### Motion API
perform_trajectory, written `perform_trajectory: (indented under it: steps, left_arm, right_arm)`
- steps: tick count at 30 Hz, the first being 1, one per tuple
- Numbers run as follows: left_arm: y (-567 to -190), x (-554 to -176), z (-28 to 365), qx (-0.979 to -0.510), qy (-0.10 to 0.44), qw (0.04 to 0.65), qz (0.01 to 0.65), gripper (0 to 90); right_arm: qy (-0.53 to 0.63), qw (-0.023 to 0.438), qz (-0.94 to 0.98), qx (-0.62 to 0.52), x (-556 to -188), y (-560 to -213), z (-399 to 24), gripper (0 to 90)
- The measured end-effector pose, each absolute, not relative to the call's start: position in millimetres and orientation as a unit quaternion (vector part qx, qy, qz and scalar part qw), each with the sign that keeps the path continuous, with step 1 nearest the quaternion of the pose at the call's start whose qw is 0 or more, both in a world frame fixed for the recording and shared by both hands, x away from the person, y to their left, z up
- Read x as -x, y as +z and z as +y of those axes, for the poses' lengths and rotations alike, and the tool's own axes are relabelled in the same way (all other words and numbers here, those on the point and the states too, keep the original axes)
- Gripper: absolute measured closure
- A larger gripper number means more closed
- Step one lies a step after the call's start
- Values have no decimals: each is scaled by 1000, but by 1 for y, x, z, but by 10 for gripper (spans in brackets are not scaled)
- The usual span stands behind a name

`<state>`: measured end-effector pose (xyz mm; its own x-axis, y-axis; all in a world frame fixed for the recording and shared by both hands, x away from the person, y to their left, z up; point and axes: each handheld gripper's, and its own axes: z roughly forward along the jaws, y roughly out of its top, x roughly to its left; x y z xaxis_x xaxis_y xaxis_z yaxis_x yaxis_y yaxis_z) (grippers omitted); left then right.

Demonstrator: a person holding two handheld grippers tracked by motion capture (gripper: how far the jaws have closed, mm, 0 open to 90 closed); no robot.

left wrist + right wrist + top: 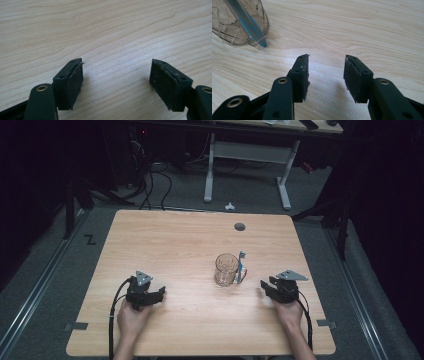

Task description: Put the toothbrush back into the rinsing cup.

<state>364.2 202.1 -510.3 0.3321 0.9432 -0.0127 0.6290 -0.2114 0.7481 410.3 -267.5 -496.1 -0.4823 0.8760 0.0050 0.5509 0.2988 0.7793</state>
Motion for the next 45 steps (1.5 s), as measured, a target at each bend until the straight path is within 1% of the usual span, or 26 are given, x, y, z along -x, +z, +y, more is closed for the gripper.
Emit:
perform_trajectory:
  steps: [26, 30, 31, 35, 45]
  left_arm:
    - [-510, -364, 202, -743, 232, 338, 529, 275]
    - [-510, -364, 202, -743, 232, 338, 529, 275]
    - [-510, -364, 202, -743, 232, 338, 529, 275]
    - [-510, -364, 202, -743, 232, 339, 529, 275]
    - [-510, -364, 202, -743, 232, 339, 529, 275]
  right_arm:
    - [352, 227, 781, -463, -414, -503, -265, 544]
    - [341, 219, 790, -460, -414, -504, -263, 496]
    - [341, 219, 790, -460, -414, -504, -263, 496]
    - [340, 214, 789, -464, -414, -504, -263, 430]
    - [340, 214, 788, -466, -413, -504, -263, 426]
